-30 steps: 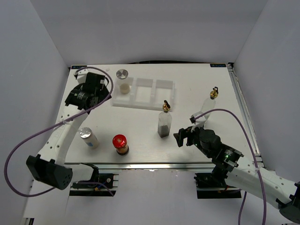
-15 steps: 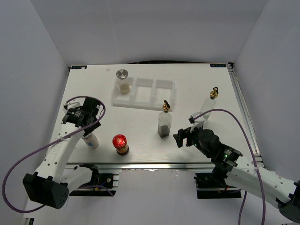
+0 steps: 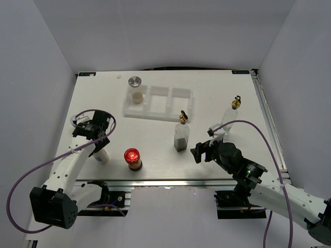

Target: Organize the condiment bottles

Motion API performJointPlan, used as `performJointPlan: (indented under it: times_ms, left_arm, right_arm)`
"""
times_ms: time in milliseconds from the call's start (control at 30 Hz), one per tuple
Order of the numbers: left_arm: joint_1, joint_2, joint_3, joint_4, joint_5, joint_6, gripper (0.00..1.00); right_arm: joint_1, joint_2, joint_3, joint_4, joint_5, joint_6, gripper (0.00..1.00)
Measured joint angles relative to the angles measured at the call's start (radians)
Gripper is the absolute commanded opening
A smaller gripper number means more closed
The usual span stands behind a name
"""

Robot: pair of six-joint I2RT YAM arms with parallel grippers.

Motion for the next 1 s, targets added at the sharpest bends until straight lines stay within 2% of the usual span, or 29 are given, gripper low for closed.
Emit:
performJointPlan:
  times_ms: [33,100,133,233,267,300,433,633,800,1000]
  left_arm:
    - [0.000,0.000,0.002,0.003,0.005,0.004,0.46]
    - [0.002,-0.001,0.011,0.007,0.027,0.014,0.39]
    - [0.002,-0.002,0.020,0.009,0.042,0.021,0.29]
    - [0.003,-0.019,0.064,0.046,0.101,0.053,0.20]
    - [0.003,-0.026,0.082,0.068,0.125,0.066,0.07]
    - [0.003,-0.029,0.105,0.090,0.148,0.079,0.00]
    - [-0.010,0.032,0.229,0.186,0.204,0.114,0.00]
    - [-0.079,0.245,0.380,0.388,0.219,0.155,0.00]
    - [-0.094,0.477,0.539,0.470,0.220,0.205,0.00]
    - [-0.094,0.642,0.668,0.508,0.196,0.246,0.00]
  right_arm:
    - [0.000,0.000,0.000,0.000,0.000,0.000,0.89]
    - [0.000,0.000,0.000,0.000,0.000,0.000,0.89]
    - [0.000,0.000,0.000,0.000,0.000,0.000,0.89]
    - [0.000,0.000,0.000,0.000,0.002,0.000,0.89]
    - [0.000,0.000,0.000,0.000,0.004,0.000,0.89]
    - [0.000,0.000,0.000,0.000,0.005,0.000,0.89]
    - [0.000,0.004,0.000,0.000,0.011,0.000,0.89]
    - [0.000,0.004,0.000,-0.001,0.036,0.000,0.89]
    - [0.000,0.002,0.000,-0.002,0.051,0.000,0.89]
    - [0.000,-0.003,0.000,-0.005,0.070,0.000,0.89]
